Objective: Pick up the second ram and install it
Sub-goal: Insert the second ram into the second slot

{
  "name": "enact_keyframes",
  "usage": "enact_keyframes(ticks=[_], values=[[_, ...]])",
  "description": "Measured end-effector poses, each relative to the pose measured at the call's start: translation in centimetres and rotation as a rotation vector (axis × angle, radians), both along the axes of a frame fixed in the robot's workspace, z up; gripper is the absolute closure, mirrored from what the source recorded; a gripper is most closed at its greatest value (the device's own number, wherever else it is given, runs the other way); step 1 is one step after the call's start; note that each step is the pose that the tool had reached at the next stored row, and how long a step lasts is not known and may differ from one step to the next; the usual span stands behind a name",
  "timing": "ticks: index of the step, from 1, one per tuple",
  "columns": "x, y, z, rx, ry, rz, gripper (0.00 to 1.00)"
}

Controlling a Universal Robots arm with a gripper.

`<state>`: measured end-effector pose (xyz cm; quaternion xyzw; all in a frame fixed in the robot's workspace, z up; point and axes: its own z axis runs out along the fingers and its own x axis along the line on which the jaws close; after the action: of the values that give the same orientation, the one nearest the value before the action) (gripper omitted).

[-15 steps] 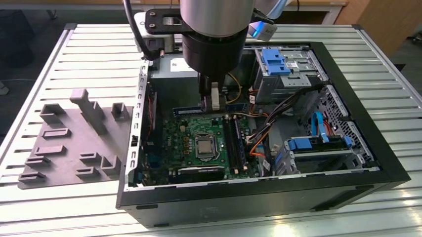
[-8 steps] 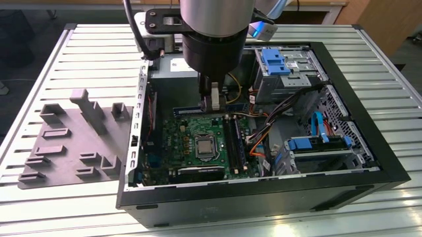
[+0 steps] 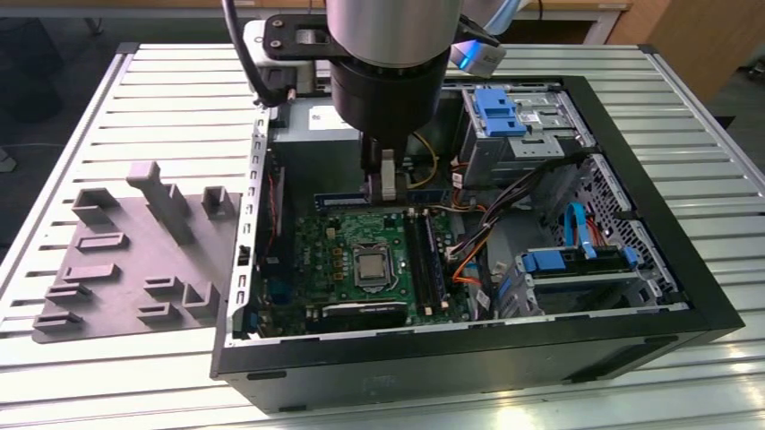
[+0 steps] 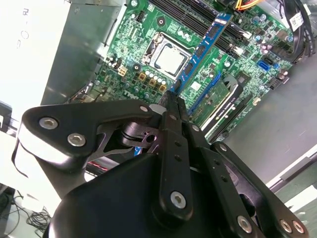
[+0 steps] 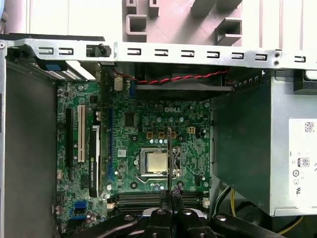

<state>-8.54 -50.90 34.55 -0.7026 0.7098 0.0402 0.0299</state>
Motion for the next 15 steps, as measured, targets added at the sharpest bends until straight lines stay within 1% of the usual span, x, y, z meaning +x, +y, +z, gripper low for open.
enact_keyframes(ticks=[15], values=[[0.00,0.00,-0.01,0.0000,0.0000,-0.077,0.88]])
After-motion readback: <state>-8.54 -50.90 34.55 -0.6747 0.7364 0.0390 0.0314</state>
